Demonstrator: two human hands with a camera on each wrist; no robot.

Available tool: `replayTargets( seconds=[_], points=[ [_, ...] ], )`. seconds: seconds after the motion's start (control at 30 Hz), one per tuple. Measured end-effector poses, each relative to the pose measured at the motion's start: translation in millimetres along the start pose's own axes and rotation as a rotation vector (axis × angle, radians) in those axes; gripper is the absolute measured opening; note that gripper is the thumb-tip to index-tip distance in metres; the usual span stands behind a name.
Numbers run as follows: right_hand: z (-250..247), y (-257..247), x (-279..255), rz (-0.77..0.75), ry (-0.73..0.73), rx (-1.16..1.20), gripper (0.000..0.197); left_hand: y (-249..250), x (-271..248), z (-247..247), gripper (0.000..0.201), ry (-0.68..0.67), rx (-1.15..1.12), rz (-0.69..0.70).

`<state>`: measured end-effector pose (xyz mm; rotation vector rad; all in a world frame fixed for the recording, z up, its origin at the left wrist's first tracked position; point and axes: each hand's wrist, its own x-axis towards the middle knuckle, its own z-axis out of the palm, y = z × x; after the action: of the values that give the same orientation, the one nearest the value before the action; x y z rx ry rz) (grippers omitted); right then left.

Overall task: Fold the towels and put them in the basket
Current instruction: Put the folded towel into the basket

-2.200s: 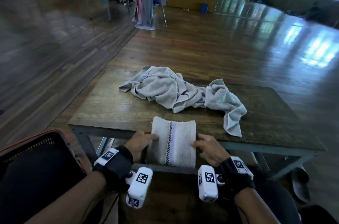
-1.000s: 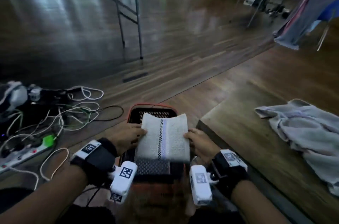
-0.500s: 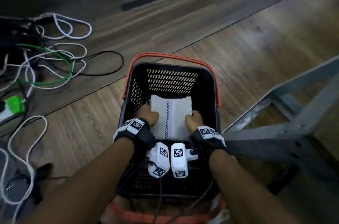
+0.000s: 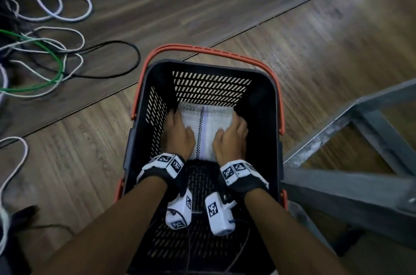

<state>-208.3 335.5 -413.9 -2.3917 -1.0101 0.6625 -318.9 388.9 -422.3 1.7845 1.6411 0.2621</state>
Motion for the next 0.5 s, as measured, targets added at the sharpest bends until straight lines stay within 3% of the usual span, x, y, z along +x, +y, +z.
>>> replayTargets(
  seconds=[0.07,0.17,0.37,0.5],
  points=[
    [8,6,-1,-0.167,0.011,-0.192,0.056,-5,0,8,0.058,0.014,0.214,0.137],
    [28,23,3,-0.21,-0.078,-0.38,0.057,-17,7,25,0.055,-0.061,0.463,0.242],
    [56,45,3,-0.261,-0.007,-0.437,0.06,-36,12,50,0.056,-0.011,0.549,0.271],
    [34,31,1,-0.2,-0.183,-0.435,0.063,-22,6,32,0.058,-0.162,0.601,0.217]
  ],
)
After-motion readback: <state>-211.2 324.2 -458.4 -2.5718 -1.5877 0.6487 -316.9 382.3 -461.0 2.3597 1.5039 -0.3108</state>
